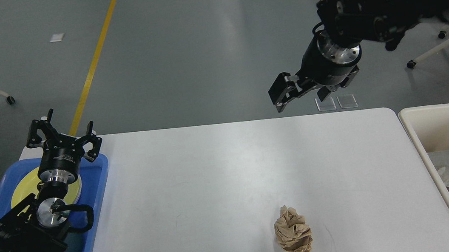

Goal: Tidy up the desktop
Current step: 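Bring the right gripper down onto the crumpled brown paper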

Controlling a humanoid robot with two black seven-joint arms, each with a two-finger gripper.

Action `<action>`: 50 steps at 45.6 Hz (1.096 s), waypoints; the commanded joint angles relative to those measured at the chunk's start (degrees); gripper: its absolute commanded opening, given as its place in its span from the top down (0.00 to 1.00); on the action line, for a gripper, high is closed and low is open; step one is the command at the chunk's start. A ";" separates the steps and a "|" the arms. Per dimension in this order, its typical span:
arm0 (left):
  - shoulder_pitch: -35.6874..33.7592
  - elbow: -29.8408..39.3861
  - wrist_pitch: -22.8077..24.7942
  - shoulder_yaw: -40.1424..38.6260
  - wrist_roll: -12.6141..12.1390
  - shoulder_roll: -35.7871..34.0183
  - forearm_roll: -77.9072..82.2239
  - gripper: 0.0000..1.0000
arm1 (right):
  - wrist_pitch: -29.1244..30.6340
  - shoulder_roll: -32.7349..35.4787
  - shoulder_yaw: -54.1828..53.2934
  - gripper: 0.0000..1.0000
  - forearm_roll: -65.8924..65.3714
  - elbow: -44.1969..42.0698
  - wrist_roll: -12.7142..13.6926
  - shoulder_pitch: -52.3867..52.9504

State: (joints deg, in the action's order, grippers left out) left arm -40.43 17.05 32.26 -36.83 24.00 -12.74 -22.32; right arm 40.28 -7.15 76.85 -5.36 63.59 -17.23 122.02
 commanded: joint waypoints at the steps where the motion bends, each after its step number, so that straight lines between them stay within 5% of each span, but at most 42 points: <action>1: 0.00 0.00 0.00 0.00 0.00 -0.01 -0.01 0.03 | -0.11 -2.70 -4.77 0.00 -4.74 -0.57 0.17 -1.87; 22: 0.00 0.00 0.00 0.00 0.00 0.08 -0.01 0.03 | -5.73 -3.84 -7.50 0.00 -14.06 -4.97 1.05 -19.80; 33: 0.00 0.00 0.00 0.00 0.00 -0.01 -0.01 0.03 | -9.87 -3.93 -7.68 0.00 -13.98 -7.60 3.86 -27.53; 50: 0.00 0.00 0.00 0.00 0.00 -0.01 -0.01 0.03 | -9.34 -4.45 -7.77 0.01 -13.98 -7.43 4.92 -29.83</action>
State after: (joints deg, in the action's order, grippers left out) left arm -40.43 17.05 32.26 -36.83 24.00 -12.73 -22.32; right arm 30.46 -11.31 69.06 -19.28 55.46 -12.45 92.34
